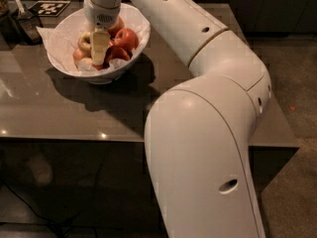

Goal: Pick apple from white bowl

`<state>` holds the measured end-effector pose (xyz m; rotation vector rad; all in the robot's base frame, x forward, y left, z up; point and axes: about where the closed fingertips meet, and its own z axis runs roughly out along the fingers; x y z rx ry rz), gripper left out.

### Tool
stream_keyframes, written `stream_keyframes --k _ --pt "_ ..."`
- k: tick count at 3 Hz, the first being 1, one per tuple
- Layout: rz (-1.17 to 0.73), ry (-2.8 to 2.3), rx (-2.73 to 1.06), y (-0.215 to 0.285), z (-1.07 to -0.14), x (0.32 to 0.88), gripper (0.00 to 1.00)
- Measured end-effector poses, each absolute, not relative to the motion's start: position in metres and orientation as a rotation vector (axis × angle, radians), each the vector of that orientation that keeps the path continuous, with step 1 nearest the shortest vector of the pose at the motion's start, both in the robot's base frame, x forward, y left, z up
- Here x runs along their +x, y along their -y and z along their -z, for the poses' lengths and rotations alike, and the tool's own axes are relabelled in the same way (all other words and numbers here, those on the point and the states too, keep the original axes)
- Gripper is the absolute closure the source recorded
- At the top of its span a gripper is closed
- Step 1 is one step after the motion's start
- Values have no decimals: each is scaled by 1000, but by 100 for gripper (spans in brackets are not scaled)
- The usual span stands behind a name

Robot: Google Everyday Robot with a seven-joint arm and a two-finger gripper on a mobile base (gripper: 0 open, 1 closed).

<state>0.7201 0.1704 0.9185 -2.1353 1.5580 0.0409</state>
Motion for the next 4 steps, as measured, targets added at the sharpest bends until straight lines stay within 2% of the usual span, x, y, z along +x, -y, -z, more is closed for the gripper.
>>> stream_keyframes --k 2,3,4 --pt "-41 -1558 -2135 -170 -918 720 89" --pt "-41 -1558 -2135 -170 -919 720 100" --pt "-47 -1581 -2107 -168 -925 719 100"
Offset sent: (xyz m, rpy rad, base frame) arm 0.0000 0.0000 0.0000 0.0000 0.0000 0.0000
